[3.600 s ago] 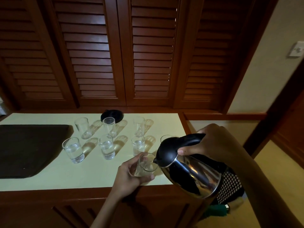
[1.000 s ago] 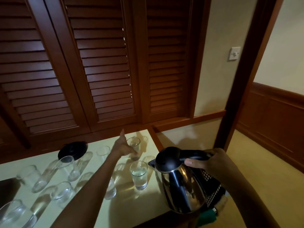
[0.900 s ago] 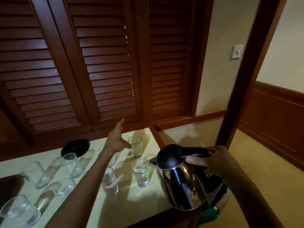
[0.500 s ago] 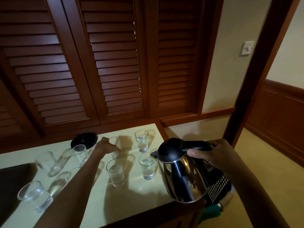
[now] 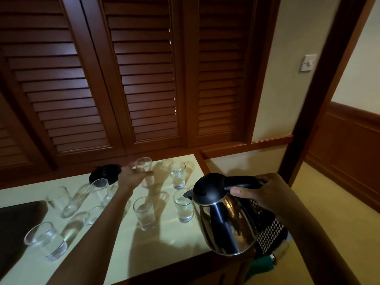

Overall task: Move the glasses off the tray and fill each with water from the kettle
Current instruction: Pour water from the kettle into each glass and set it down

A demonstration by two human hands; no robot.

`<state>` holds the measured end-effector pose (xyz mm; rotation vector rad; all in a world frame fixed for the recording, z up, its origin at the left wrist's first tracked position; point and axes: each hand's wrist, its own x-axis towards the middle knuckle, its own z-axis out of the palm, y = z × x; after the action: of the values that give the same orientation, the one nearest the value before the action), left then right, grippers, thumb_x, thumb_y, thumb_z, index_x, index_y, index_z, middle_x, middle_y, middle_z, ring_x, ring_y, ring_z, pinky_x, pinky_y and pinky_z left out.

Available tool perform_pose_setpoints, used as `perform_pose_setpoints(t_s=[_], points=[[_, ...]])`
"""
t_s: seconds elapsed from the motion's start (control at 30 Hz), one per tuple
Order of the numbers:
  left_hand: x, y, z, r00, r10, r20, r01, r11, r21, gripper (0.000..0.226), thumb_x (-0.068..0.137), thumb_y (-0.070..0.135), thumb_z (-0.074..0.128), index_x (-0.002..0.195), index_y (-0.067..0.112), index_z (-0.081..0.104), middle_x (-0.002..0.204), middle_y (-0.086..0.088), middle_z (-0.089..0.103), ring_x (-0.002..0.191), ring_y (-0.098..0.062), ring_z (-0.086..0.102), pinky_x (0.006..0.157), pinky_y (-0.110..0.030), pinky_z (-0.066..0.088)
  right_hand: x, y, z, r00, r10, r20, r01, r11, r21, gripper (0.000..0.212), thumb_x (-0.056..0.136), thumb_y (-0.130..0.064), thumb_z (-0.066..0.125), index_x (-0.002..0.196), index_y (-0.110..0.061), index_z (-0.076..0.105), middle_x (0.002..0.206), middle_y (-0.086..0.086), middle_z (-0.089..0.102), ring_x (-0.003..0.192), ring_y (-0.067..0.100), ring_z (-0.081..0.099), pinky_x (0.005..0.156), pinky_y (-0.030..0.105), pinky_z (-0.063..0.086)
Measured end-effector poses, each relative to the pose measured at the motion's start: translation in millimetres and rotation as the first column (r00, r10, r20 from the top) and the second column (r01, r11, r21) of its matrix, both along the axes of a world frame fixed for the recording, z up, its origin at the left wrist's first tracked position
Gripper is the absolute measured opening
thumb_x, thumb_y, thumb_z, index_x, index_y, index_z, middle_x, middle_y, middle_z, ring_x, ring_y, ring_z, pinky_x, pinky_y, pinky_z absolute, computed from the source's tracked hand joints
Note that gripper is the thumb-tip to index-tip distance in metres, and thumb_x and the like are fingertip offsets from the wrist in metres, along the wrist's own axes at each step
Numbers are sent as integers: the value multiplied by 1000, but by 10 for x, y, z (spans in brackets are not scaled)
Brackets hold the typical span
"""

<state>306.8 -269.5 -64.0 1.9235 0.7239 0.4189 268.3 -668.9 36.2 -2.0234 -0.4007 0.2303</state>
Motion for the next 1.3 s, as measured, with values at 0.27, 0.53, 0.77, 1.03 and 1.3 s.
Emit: perform_pose_setpoints(t_s=[0.27, 0.53, 0.77, 1.03, 1.3], points=[[-758, -346, 630, 928, -188, 321, 196, 981, 7, 51, 65, 21, 96, 111, 32, 75, 106, 5, 79, 99, -14, 73, 91, -35, 56, -58, 38, 54, 1000, 21, -19, -21, 1000, 8, 57, 54, -58, 80, 95, -18, 80, 84, -3, 82, 75, 10, 78, 70, 27, 58], [-1471, -642, 202, 938, -179, 297, 203, 978, -52, 61, 58, 30, 99, 112, 38, 72, 108, 12, 79, 105, -11, 73, 88, -32, 58, -166, 126, 39, 996, 89, 4, -90, 995, 38, 55, 54, -55, 80, 91, -15, 79, 83, 3, 82, 74, 16, 79, 70, 29, 56], [-1827, -790, -292, 961, -181, 210, 193, 980, -39, 62, 64, 18, 98, 117, 36, 72, 114, 12, 76, 105, -6, 72, 96, -34, 58, -322, 224, 81, 990, 135, -34, -134, 990, 51, 50, 48, -53, 80, 86, -19, 79, 73, 2, 80, 62, 9, 76, 67, 30, 58], [-1996, -947, -509, 961, -230, 154, 231, 973, 10, 59, 65, 12, 95, 114, 37, 72, 105, 19, 76, 103, 1, 69, 85, -9, 47, -429, 390, 112, 985, 174, -13, -175, 982, -75, 69, 35, -75, 78, 85, -27, 81, 80, -1, 82, 74, 17, 80, 83, 48, 64], [-2008, -975, -534, 958, -252, 136, 251, 968, 21, 64, 58, 29, 93, 118, 34, 72, 116, 15, 76, 112, -4, 69, 99, -27, 52, -487, 575, 143, 961, 234, 147, -176, 928, -329, 70, 35, -84, 61, 72, -27, 75, 64, -8, 78, 55, 5, 74, 65, 32, 66]])
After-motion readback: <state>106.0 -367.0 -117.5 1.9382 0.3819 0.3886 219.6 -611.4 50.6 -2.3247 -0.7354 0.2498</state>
